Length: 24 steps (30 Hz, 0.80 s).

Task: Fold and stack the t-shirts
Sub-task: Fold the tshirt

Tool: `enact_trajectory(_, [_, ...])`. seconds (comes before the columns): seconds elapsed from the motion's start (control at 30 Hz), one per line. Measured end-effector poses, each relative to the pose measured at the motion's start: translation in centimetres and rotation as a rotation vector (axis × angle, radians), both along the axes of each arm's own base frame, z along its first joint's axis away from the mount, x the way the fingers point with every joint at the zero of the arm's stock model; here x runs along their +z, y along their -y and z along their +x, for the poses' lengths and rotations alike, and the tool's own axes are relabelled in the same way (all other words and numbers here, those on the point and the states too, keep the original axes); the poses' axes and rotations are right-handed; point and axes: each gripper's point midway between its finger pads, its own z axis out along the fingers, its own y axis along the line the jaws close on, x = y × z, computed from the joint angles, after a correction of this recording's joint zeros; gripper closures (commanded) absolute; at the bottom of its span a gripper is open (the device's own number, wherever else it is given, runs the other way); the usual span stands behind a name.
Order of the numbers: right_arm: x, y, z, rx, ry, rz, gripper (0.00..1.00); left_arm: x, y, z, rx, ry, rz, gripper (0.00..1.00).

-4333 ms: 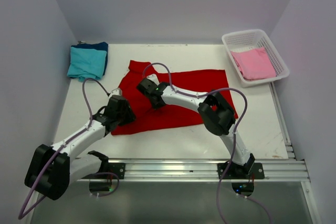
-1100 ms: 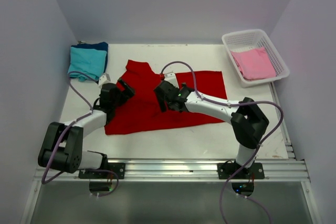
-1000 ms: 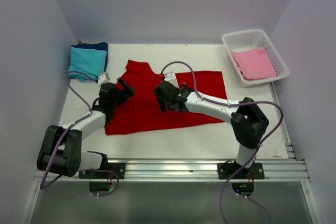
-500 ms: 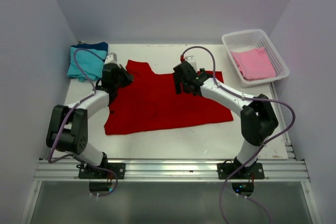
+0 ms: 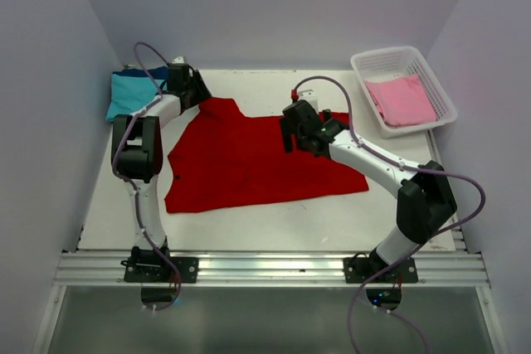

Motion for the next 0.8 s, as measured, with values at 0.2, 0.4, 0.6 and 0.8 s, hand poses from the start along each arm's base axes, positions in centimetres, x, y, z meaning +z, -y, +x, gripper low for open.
enact_trajectory(0.2, [0.0,0.8,-1.1,0.0,-0.002,0.005,0.01,-4.5,-2.0,0.8,0.006,-0.086,0.037,0.4])
enact_trajectory(0.4, [-0.1,1.1,-1.5,-0.004,-0.004,0.007,0.01,-3.8,-2.2,2.0,-0.015,-0.058,0.048,0.41])
enact_trajectory(0.6, [-0.1,1.2,-1.5,-0.009,-0.003,0.004,0.01,-4.5,-1.2,3.4,-0.064,-0.041,0.015,0.49])
enact_trajectory(0.8, [-0.1,1.3,-1.6,-0.013,-0.003,0.002,0.01,-4.9,-0.4,4.0,-0.111,-0.035,-0.024,0.77])
